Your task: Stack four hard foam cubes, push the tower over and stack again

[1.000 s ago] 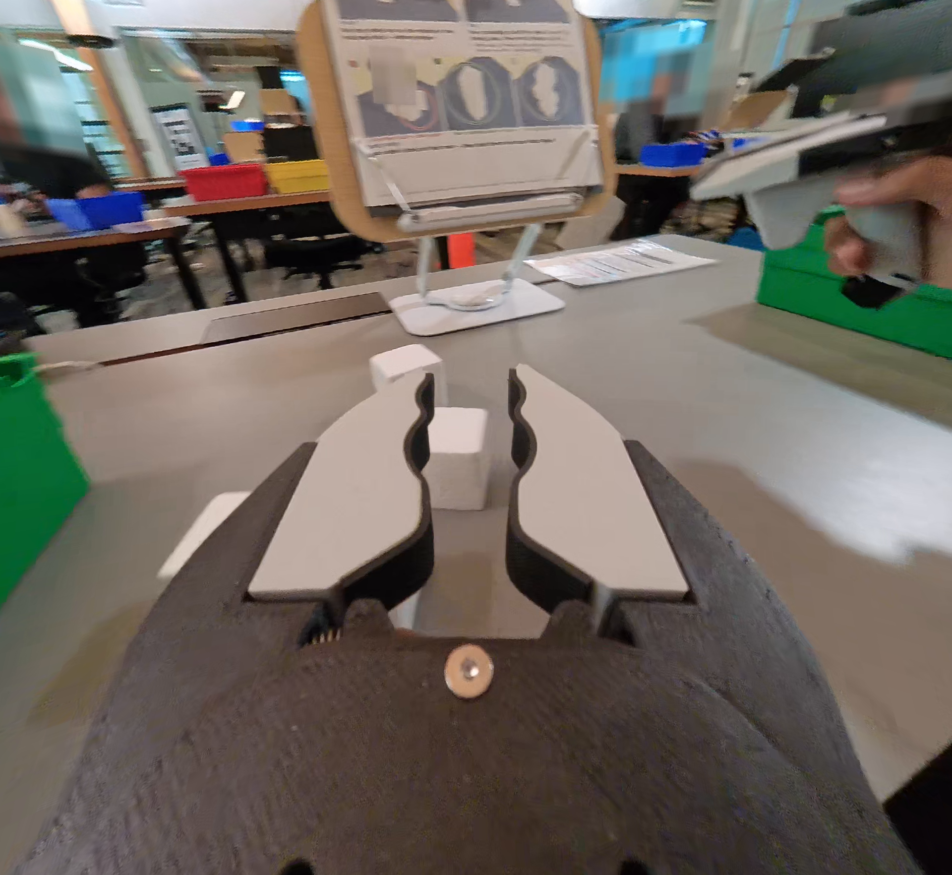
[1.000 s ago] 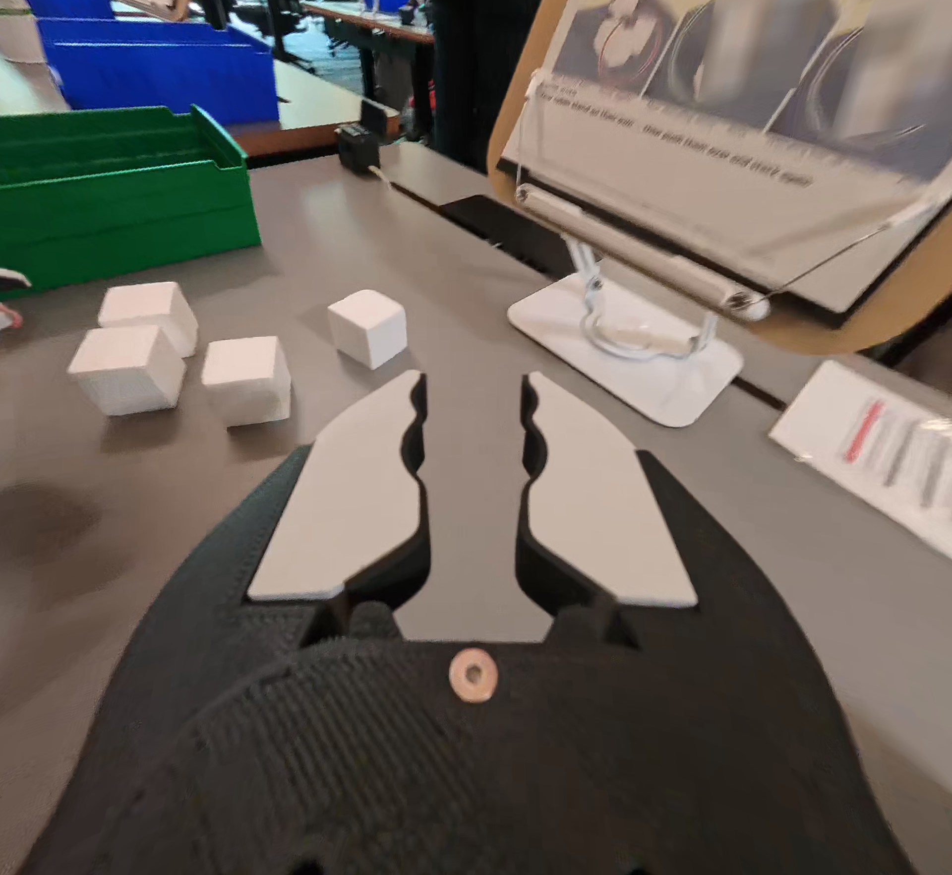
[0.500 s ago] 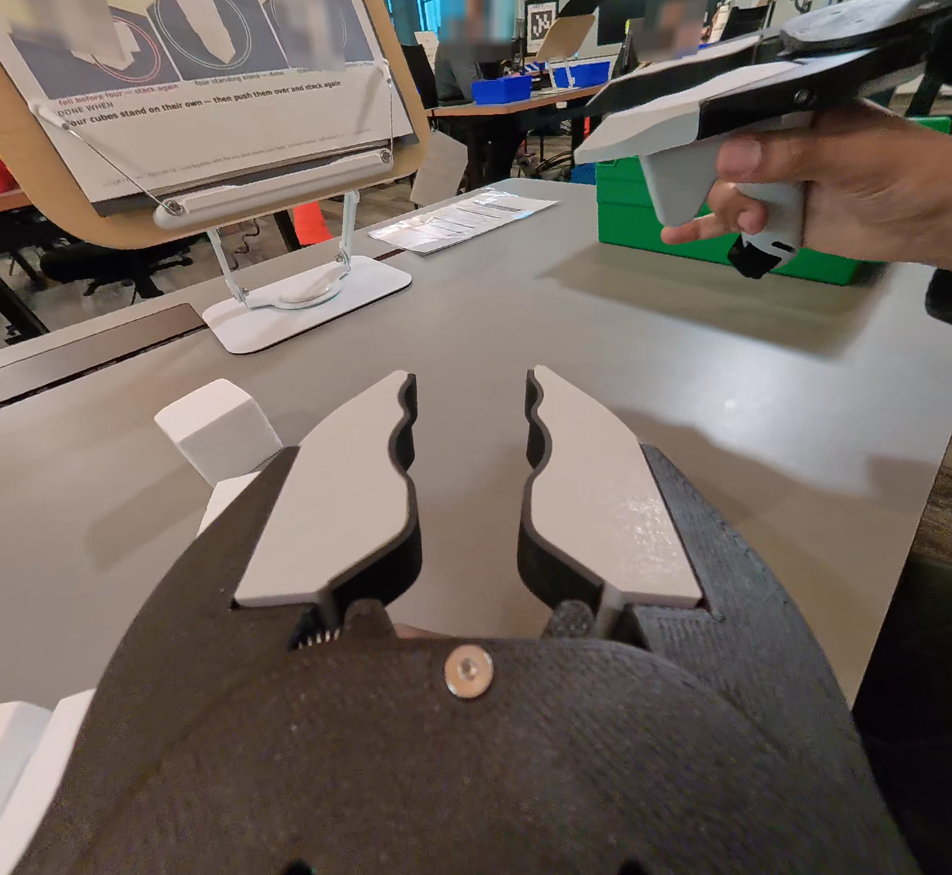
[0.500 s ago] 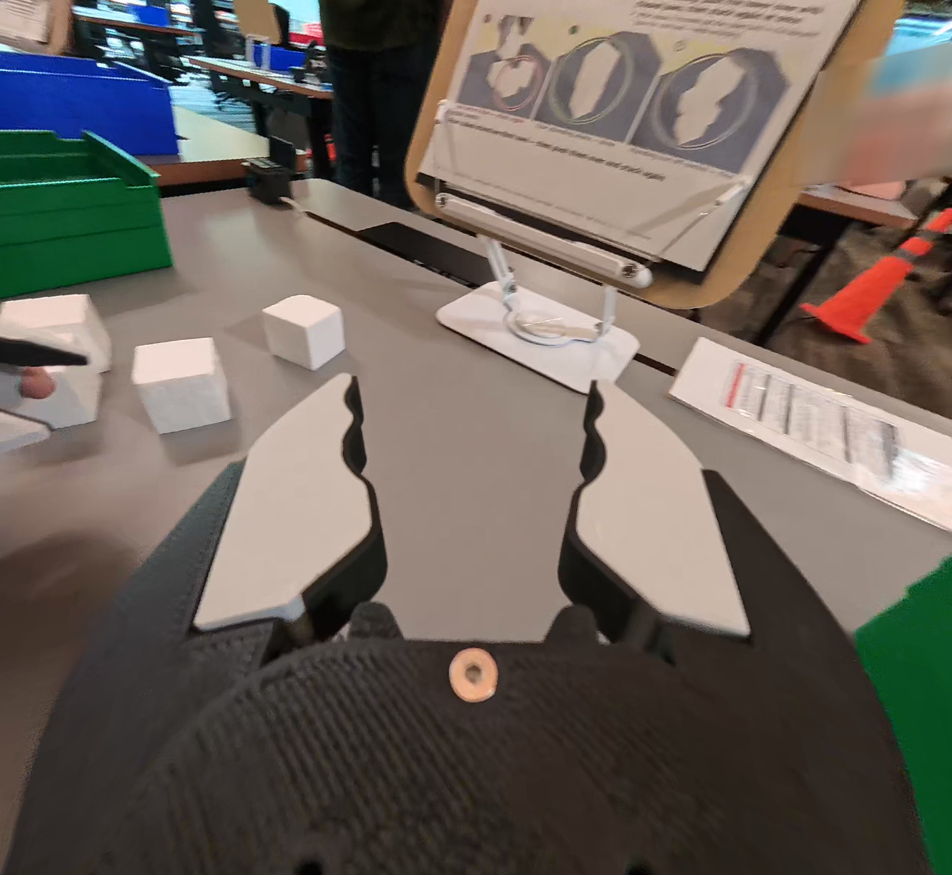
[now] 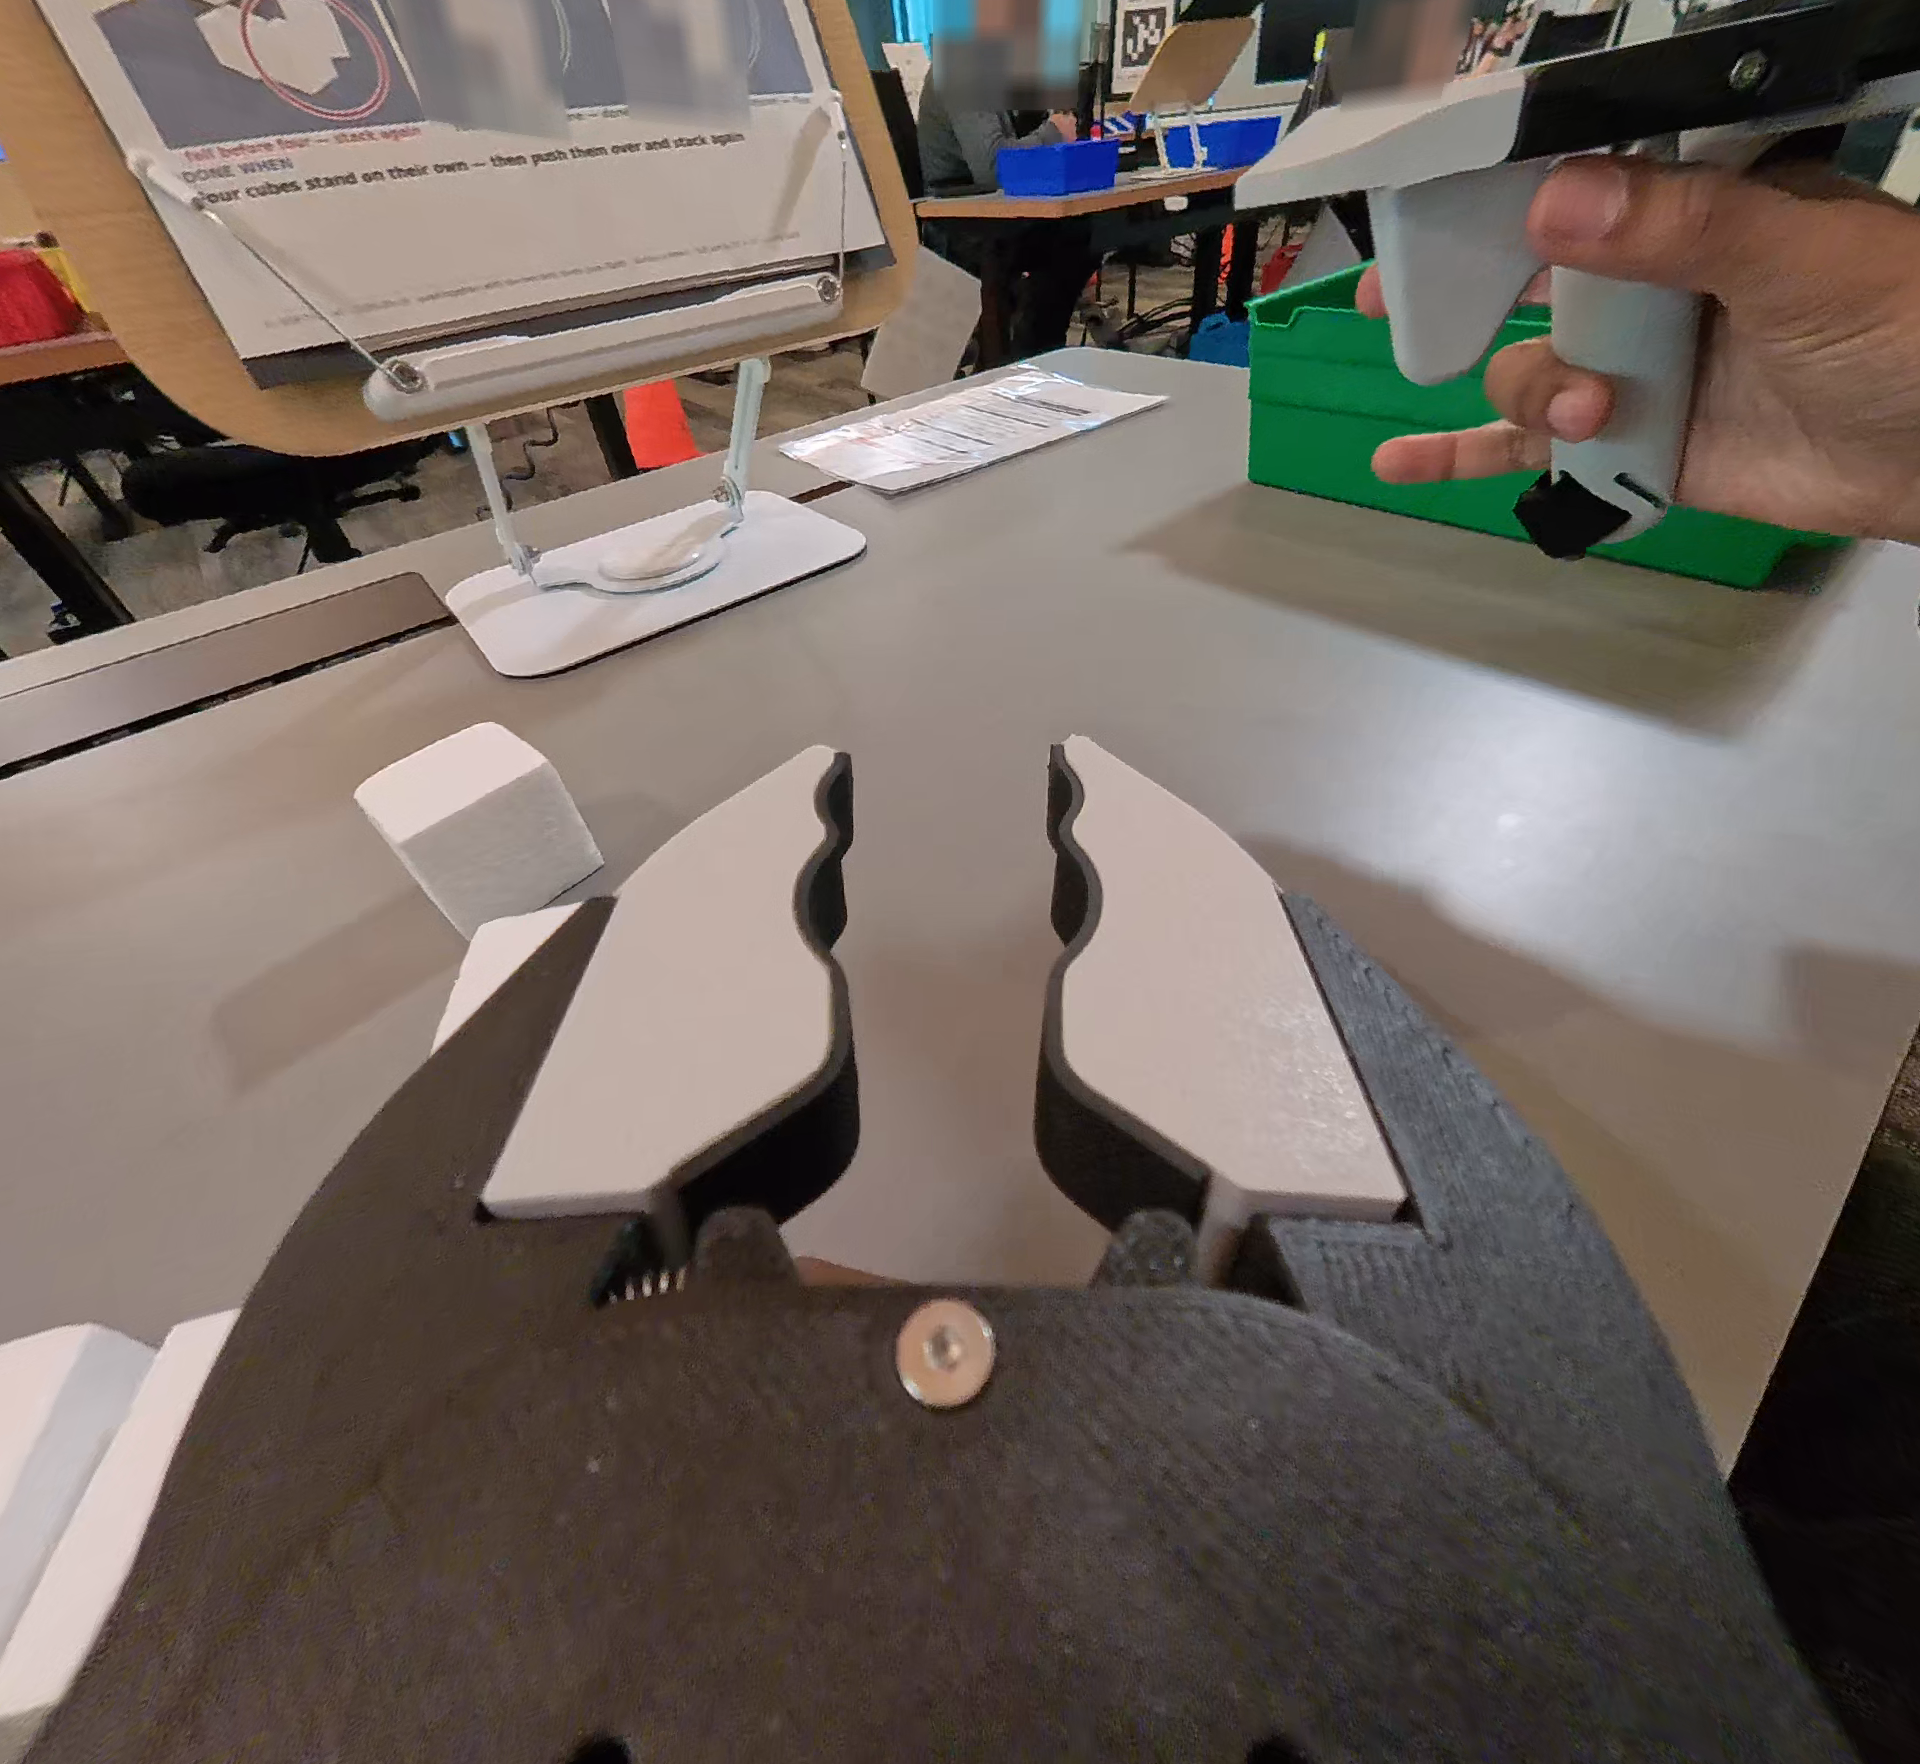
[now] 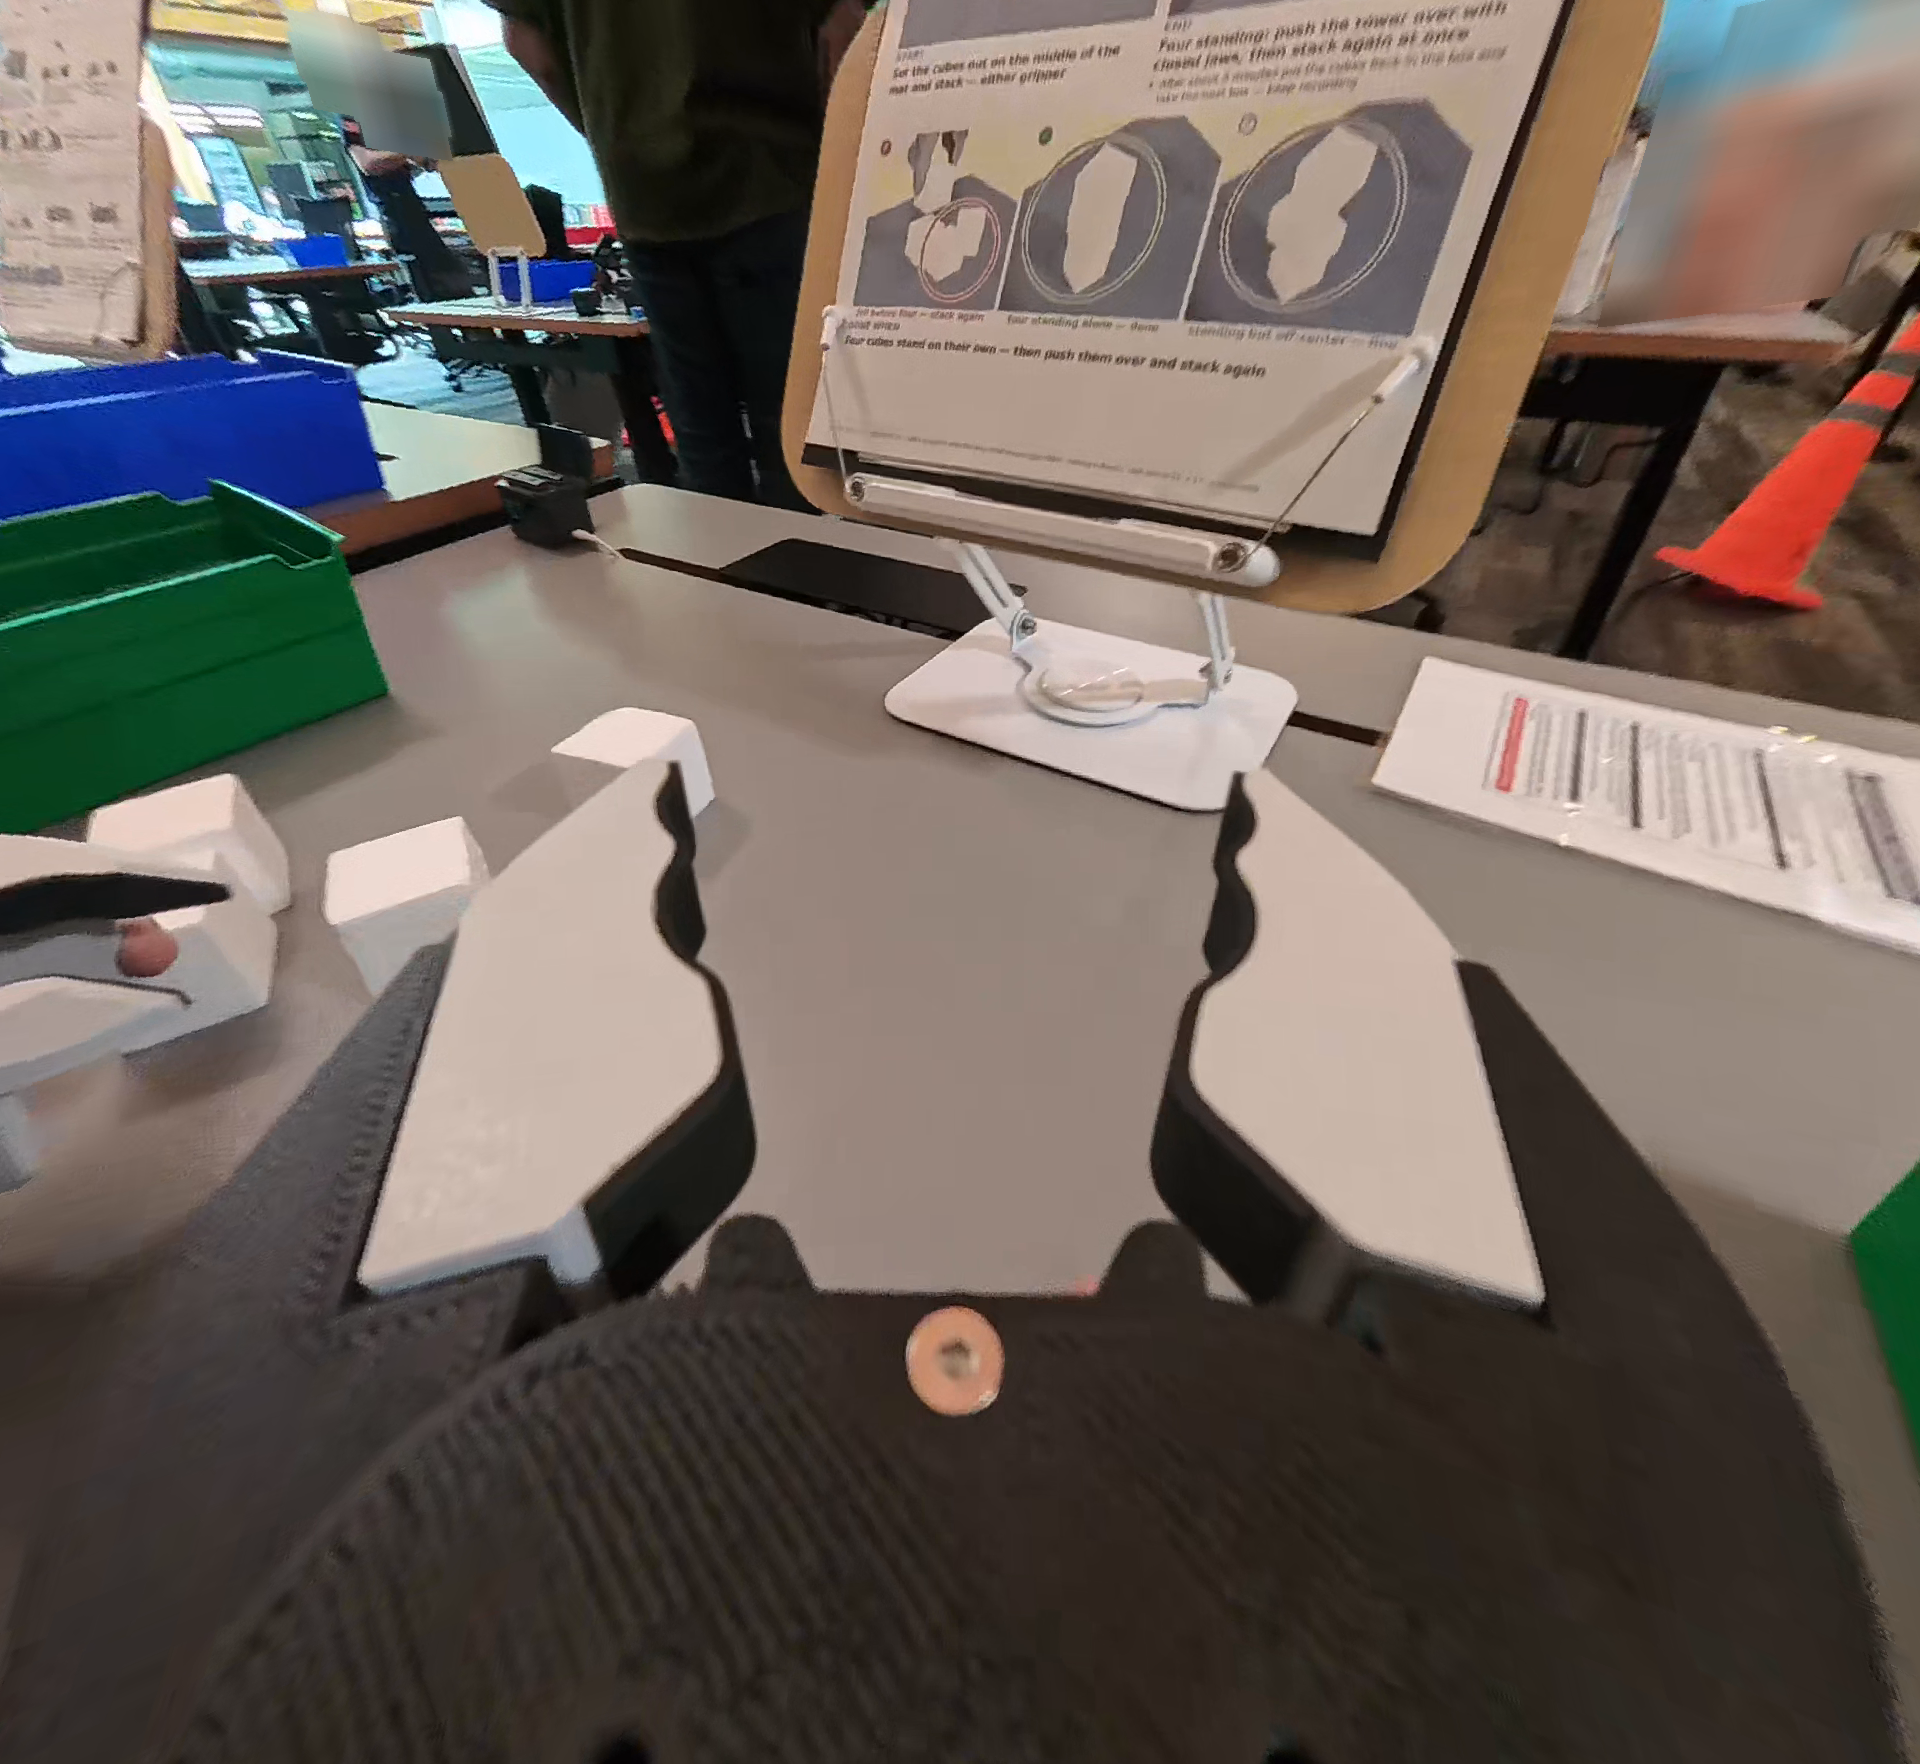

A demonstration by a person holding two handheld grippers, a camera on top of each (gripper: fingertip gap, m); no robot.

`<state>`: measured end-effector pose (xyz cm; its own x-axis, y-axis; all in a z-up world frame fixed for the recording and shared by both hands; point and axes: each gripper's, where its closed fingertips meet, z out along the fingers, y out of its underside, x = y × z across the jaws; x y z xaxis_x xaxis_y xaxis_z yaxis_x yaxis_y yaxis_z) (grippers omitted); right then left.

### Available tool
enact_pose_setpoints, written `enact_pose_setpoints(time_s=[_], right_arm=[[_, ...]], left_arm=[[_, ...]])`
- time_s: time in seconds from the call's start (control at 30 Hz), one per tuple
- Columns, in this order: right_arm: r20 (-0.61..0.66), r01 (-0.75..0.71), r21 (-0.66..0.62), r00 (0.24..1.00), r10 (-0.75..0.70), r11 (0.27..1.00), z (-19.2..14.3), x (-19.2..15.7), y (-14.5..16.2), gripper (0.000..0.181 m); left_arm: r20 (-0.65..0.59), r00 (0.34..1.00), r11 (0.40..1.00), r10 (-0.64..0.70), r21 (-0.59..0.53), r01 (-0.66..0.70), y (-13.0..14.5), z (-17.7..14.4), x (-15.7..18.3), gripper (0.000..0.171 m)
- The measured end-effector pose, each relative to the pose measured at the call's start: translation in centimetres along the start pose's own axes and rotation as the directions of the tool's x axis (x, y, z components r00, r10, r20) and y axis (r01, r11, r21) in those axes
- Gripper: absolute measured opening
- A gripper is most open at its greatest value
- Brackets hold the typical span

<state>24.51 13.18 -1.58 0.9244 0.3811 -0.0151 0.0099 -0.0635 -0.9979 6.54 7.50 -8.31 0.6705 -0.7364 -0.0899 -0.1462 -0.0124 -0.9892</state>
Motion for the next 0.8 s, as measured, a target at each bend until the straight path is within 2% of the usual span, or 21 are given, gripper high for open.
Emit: enact_pose_setpoints(time_s=[0.2,0.8], right_arm=[[-0.086,0.071,-0.005,0.994,-0.072,0.997,0.7,-0.2,-0.4,0.090],[-0.080,0.009,0.038,0.997,-0.006,0.999,1.2,-0.8,-1.2,0.079]], left_arm=[[0.030,0.999,0.999,-0.035,0.005,0.035,0.1,-0.5,-0.9,0.035],[0.057,0.996,0.998,-0.066,-0.002,0.066,0.5,-1.2,-1.8,0.036]])
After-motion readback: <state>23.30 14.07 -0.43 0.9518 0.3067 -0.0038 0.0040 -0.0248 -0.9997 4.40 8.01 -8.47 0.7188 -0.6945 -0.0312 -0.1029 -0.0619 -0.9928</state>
